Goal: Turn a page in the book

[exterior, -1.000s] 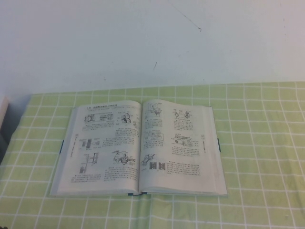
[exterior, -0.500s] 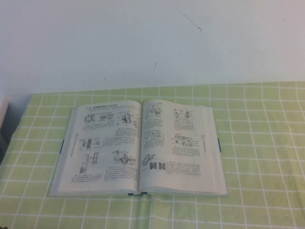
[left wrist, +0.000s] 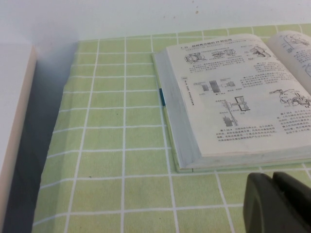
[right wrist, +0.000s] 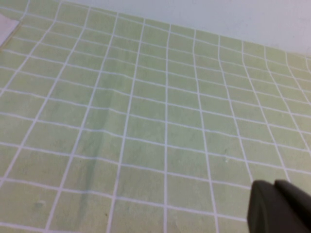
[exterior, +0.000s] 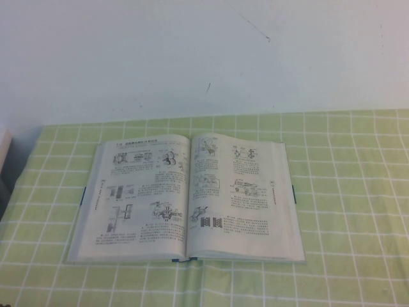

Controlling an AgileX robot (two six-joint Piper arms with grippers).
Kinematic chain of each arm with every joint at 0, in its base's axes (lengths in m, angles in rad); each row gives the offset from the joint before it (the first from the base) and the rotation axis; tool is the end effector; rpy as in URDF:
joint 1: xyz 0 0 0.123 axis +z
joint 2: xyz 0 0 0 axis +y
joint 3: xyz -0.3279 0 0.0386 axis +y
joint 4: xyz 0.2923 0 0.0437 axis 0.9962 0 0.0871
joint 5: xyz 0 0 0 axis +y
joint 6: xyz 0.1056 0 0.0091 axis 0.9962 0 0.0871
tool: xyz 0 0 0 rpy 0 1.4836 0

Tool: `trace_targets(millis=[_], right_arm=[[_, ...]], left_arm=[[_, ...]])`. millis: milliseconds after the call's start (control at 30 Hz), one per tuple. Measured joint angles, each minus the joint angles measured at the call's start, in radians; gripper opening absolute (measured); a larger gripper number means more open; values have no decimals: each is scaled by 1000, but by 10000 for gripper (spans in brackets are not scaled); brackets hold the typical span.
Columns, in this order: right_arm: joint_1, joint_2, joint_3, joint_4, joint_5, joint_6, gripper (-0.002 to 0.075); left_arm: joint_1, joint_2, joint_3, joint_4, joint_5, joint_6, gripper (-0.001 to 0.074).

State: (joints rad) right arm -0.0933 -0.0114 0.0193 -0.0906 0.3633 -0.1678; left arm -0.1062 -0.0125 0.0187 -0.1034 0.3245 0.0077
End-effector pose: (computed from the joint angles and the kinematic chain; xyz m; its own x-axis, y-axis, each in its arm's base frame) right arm 0.0654 -0.0096 0.1696 -0.2998 -0.2227 -0.9276 0.0506 0.9673 -0.2486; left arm 0.0663 -0.0106 0.1739 -0.2496 -0.0641 -0.9662 0.1157 0.9887 -0.0954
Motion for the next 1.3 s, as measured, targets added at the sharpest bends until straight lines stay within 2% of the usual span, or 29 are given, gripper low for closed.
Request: trace_targets(millis=[1300], right_arm=[[0, 0, 0, 6, 0, 74, -3]], left_arm=[[0, 0, 0, 0, 0, 0, -2]])
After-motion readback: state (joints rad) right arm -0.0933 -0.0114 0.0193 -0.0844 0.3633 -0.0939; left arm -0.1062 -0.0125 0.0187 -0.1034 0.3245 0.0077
